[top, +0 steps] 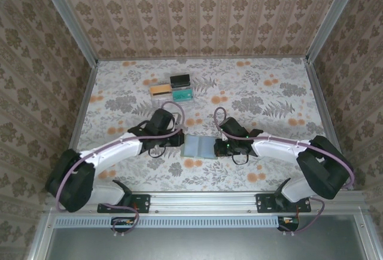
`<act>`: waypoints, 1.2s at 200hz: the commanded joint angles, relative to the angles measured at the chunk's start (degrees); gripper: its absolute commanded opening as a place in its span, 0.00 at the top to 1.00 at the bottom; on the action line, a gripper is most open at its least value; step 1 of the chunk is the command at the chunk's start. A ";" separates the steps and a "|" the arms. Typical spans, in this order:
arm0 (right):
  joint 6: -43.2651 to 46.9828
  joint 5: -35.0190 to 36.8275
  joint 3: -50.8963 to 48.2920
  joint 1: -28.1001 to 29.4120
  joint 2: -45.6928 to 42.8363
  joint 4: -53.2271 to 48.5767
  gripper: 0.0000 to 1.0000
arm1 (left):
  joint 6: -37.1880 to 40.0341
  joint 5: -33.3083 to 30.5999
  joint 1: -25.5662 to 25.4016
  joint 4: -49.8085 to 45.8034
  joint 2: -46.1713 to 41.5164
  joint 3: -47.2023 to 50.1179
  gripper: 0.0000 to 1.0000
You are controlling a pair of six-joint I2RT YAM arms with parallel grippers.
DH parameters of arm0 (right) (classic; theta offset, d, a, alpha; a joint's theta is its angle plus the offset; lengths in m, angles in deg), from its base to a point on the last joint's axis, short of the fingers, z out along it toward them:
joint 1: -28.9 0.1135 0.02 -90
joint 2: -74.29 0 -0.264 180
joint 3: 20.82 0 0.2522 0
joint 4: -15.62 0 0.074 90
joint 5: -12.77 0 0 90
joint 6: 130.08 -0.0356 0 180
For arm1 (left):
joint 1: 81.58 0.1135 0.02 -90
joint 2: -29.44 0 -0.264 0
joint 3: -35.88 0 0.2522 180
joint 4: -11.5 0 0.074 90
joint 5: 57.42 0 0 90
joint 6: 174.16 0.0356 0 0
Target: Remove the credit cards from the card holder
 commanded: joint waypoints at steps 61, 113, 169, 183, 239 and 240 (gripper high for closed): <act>-1.44 3.33 -0.66 0.33 3.74 0.15 1.00 | -1.94 -1.20 -4.38 1.89 12.71 -0.75 1.00; -1.50 2.82 -0.84 0.33 4.25 0.36 1.00 | -3.96 3.02 -6.90 7.00 16.64 -2.35 1.00; -0.44 3.44 1.20 0.25 1.27 -2.13 0.93 | -1.84 -0.64 -6.52 1.18 11.26 -5.99 0.96; 0.39 4.06 2.57 0.23 -0.59 -3.70 0.88 | -0.30 -2.43 -5.82 -1.80 8.55 -7.53 0.81; 3.77 14.63 8.00 -0.96 -11.88 -12.08 0.37 | 4.91 -18.14 -0.32 -13.51 -5.81 -12.53 0.00; 3.86 14.94 8.02 -1.06 -12.12 -12.28 0.36 | 4.99 -18.68 -0.24 -13.67 -6.08 -12.51 0.00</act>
